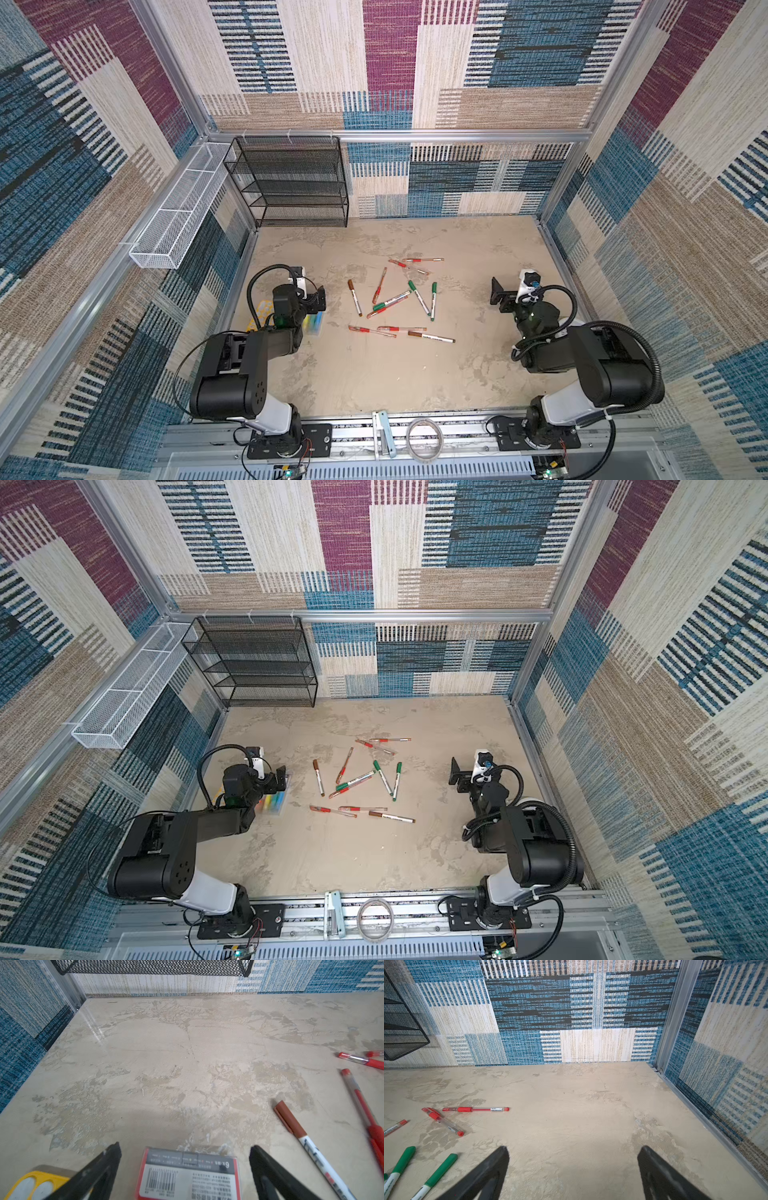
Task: Remove pen caps from pens
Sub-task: Pick up the pen from the center of the table.
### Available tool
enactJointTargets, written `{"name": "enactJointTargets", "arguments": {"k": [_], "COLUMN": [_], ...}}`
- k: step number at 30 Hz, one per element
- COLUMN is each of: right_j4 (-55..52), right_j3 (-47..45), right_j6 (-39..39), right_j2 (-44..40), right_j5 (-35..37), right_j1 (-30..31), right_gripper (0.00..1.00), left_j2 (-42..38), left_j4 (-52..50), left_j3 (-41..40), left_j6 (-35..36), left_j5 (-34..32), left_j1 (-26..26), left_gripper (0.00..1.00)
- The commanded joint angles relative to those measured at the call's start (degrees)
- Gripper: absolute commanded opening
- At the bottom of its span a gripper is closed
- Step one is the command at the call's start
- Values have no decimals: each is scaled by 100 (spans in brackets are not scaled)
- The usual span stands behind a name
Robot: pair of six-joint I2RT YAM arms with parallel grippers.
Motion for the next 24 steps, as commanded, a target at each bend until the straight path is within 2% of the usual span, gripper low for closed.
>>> {"name": "enactJointTargets", "arguments": {"k": [1, 24], "right_j4": [116, 116], "right_j3": [15, 15], "right_j6": [-17, -17], "right_j2": [-1, -1], "right_j5": [-8, -10], "right_j1": [0, 2], "right_gripper": [100, 100], "left_j2": [-6, -25], "left_j4": [65, 50], "left_j3": [31, 26], "left_j6": [-38, -37], "left_j5": [-68, -68], "left_j1": [-4, -7], "left_gripper": [100, 100]}}
